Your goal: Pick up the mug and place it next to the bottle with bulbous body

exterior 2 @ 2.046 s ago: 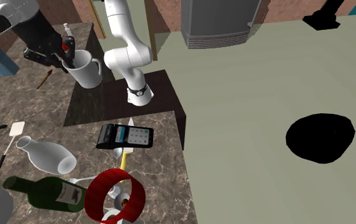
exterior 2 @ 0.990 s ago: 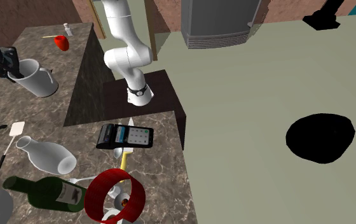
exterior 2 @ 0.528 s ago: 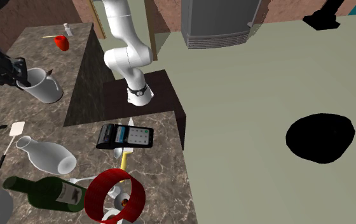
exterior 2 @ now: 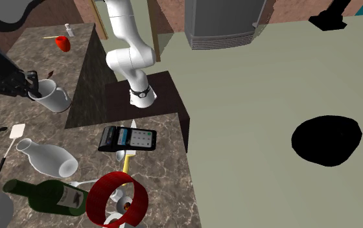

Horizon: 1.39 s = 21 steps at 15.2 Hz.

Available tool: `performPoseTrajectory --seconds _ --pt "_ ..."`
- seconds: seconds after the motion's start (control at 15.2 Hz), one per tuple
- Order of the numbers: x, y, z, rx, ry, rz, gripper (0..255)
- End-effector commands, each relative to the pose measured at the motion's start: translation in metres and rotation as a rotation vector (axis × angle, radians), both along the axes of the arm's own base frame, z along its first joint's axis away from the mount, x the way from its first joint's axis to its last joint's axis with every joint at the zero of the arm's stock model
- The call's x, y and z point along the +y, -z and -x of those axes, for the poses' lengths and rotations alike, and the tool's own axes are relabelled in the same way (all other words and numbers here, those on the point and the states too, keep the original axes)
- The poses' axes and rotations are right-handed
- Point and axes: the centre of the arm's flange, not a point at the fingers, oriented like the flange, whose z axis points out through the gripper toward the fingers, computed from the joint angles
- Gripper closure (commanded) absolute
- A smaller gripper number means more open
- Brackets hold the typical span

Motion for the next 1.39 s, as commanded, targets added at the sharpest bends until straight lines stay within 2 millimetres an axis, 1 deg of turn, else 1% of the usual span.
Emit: performPoseTrajectory --seconds 0.0,1.32 --pt "-0.001 0.011 0.0 -0.001 0.0 0.0 255" --pt "-0.001 0.116 0.0 -0.001 0.0 0.0 255"
